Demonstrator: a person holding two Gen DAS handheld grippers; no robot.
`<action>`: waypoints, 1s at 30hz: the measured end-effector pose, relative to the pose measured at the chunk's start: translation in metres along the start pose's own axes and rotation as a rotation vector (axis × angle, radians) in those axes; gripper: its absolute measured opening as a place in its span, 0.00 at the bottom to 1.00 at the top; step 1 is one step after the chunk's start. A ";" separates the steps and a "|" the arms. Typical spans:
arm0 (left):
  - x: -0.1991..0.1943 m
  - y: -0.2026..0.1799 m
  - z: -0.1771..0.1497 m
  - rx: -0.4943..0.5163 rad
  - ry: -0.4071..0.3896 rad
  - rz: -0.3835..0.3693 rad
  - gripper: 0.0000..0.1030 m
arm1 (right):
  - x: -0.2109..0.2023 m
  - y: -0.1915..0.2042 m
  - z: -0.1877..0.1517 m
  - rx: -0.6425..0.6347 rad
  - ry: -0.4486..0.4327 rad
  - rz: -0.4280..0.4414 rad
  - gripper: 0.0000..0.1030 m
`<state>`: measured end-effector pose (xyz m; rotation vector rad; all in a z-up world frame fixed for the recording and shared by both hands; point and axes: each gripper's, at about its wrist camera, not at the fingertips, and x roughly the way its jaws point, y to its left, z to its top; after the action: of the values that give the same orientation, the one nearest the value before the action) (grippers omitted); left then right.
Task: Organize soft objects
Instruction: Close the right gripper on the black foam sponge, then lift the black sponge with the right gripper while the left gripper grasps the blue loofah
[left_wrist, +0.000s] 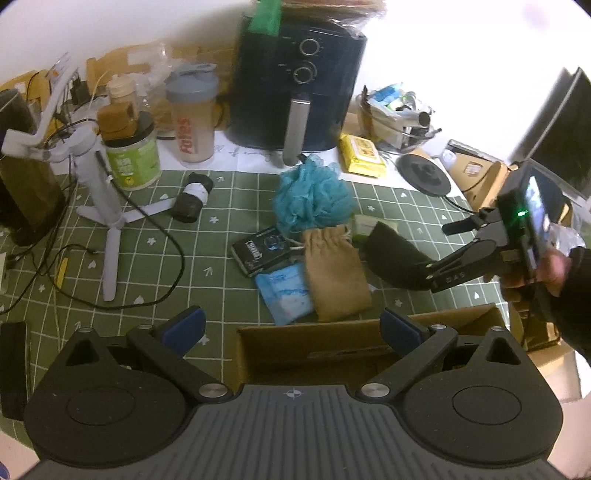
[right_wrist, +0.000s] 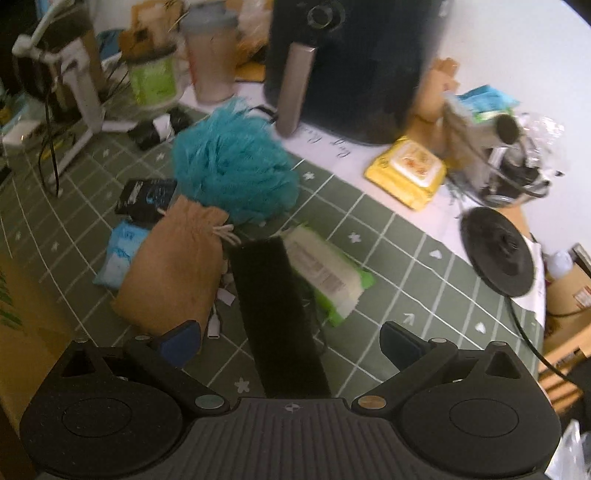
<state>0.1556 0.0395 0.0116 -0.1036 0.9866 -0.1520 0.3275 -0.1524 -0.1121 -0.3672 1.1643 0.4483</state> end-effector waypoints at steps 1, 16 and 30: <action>-0.001 0.002 0.000 -0.006 -0.001 0.001 1.00 | 0.006 0.000 0.001 -0.008 0.013 0.000 0.98; -0.010 0.014 0.006 -0.023 -0.028 0.003 1.00 | 0.027 -0.003 -0.012 -0.047 0.074 0.009 0.45; 0.001 0.005 0.050 0.093 -0.046 -0.088 1.00 | -0.057 -0.028 -0.029 0.178 -0.106 0.007 0.44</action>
<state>0.1987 0.0451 0.0371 -0.0653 0.9277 -0.2748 0.3006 -0.1991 -0.0679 -0.1825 1.0936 0.3627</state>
